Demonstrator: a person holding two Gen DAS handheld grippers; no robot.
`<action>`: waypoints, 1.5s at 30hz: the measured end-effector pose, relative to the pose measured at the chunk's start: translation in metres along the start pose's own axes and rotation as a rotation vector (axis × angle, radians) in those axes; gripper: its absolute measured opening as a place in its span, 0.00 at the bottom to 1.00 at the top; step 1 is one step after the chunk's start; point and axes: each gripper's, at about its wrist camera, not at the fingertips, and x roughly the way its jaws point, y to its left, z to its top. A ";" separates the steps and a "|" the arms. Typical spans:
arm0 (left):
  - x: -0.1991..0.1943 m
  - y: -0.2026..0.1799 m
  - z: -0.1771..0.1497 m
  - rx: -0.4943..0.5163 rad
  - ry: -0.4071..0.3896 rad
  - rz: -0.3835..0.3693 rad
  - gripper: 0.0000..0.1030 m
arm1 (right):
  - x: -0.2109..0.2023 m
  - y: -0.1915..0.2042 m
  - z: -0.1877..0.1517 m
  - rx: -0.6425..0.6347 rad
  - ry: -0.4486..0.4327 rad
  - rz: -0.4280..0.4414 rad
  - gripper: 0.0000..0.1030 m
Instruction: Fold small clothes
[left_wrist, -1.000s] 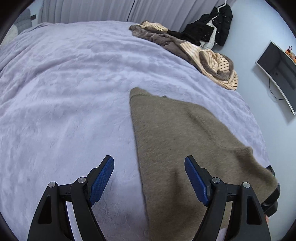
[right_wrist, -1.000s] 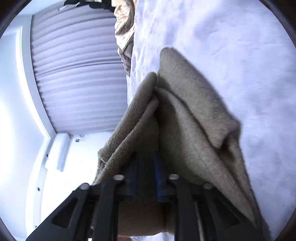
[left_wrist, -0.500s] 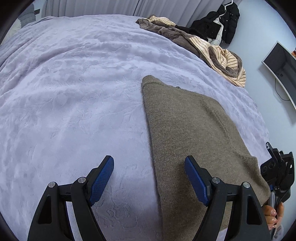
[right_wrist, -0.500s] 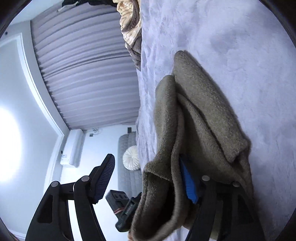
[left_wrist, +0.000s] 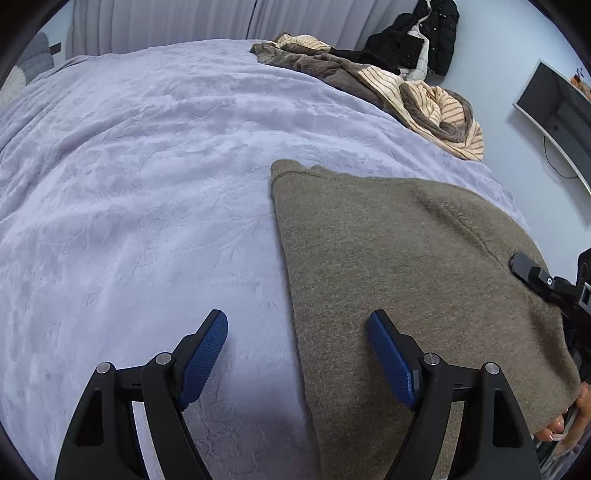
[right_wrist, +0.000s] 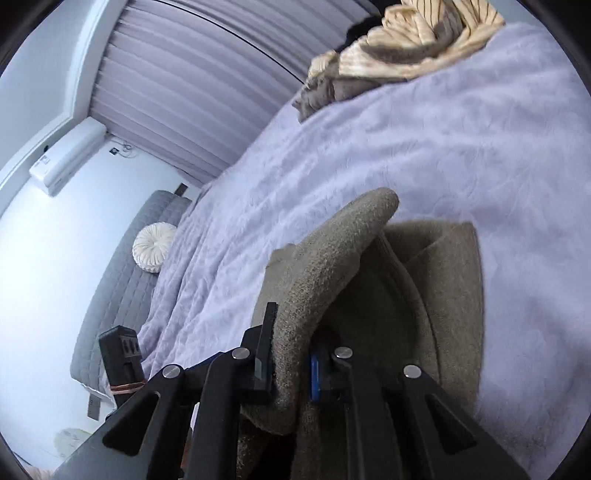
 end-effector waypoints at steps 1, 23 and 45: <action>0.004 -0.002 -0.002 0.009 0.012 -0.004 0.77 | -0.004 -0.007 -0.006 0.002 -0.007 -0.041 0.14; -0.020 -0.022 -0.040 0.100 0.105 -0.064 0.88 | -0.065 0.005 -0.070 -0.018 0.095 -0.119 0.51; -0.011 -0.025 -0.080 0.157 0.133 0.043 0.88 | -0.098 0.020 -0.087 -0.031 -0.007 -0.265 0.09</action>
